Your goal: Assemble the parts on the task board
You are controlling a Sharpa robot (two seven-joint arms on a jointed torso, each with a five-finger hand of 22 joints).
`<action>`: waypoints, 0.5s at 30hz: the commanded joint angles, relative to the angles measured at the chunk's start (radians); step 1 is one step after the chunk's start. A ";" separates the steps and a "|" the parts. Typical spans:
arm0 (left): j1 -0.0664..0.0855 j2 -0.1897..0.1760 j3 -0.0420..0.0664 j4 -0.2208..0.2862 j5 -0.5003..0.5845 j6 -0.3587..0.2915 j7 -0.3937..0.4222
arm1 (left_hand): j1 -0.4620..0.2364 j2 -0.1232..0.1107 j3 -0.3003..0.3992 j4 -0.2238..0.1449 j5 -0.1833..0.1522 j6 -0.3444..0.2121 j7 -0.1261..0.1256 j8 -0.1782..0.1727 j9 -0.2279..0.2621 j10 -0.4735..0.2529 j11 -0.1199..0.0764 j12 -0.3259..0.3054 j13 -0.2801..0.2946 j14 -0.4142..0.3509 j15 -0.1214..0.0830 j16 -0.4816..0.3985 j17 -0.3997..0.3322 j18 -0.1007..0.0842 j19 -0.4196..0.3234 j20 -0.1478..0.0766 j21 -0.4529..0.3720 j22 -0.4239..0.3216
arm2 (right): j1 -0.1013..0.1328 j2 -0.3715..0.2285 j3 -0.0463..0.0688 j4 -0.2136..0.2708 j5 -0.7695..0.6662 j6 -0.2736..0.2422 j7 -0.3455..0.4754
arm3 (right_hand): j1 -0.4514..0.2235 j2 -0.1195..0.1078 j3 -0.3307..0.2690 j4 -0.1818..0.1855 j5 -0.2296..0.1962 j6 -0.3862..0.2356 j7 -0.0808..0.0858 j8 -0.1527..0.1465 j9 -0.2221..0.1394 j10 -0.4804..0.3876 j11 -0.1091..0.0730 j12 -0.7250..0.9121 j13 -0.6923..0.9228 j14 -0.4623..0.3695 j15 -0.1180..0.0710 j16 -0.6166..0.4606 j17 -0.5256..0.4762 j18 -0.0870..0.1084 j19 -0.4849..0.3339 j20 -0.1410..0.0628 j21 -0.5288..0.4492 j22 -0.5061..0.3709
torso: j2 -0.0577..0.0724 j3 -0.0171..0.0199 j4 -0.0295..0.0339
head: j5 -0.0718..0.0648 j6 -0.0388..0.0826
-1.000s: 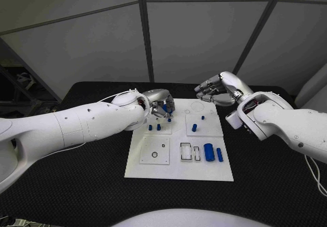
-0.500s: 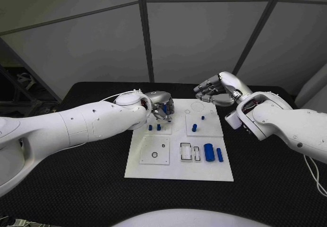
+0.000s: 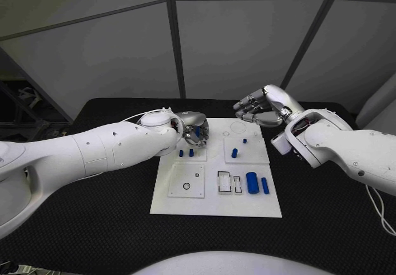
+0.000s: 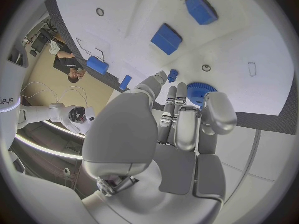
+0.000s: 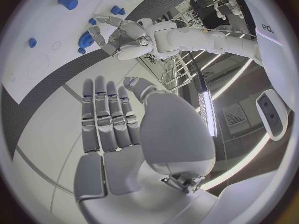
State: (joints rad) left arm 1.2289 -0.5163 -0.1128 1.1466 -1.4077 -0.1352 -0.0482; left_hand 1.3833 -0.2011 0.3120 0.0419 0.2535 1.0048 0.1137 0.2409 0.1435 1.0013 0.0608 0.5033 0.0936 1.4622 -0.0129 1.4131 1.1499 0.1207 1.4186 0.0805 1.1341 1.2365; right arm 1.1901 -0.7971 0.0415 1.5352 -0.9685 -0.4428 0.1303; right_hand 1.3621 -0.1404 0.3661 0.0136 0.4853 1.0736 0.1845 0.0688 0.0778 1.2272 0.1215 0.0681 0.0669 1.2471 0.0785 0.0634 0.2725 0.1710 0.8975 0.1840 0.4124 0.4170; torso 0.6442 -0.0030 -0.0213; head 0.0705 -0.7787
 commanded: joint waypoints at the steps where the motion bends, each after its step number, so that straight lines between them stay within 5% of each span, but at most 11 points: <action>1: 0.001 0.001 0.000 0.001 -0.012 0.031 -0.007 | 0.004 0.006 0.010 -0.001 -0.001 0.007 0.000 -0.004 -0.002 0.009 0.000 -0.005 -0.002 0.015 -0.003 0.004 0.001 -0.025 0.007 0.002 0.006 0.002 | 0.001 0.001 0.001 0.001 -0.003 0.004 0.003 | 0.007 0.001 0.000 -0.003 -0.004 0.004 0.003 0.001 0.001 -0.008 0.001 -0.002 -0.001 -0.008 -0.001 0.001 -0.001 0.008 0.007 0.001 -0.001 0.001 | 0.000 -0.0005 0.0011 | 0.003 -0.002; 15: -0.006 0.012 0.000 -0.016 -0.012 0.038 0.004 | 0.018 0.015 0.045 -0.007 -0.001 0.010 0.006 -0.022 -0.016 0.018 0.004 -0.043 -0.022 0.019 0.000 0.003 -0.005 -0.027 0.007 0.003 0.018 0.017 | 0.001 0.002 0.001 0.001 -0.003 0.006 0.003 | 0.007 0.001 0.000 -0.003 -0.004 0.004 0.003 0.001 0.001 -0.008 0.001 -0.002 -0.001 -0.008 -0.001 0.001 -0.001 0.008 0.007 0.001 -0.001 0.001 | 0.000 -0.0001 -0.0005 | 0.003 -0.004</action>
State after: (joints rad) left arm 1.2226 -0.5063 -0.1128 1.1331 -1.4111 -0.1092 -0.0489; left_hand 1.3951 -0.1892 0.3515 0.0331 0.2538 1.0097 0.1160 0.2246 0.1282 1.0119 0.0645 0.4637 0.0728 1.4637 -0.0144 1.4137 1.1468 0.1206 1.4186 0.0806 1.1463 1.2530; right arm 1.1901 -0.7954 0.0415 1.5350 -0.9690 -0.4419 0.1298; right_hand 1.3621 -0.1404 0.3661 0.0136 0.4853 1.0736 0.1845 0.0688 0.0778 1.2272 0.1215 0.0681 0.0670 1.2471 0.0785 0.0634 0.2726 0.1710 0.8975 0.1840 0.4124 0.4169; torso 0.6438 -0.0032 -0.0206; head 0.0734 -0.7817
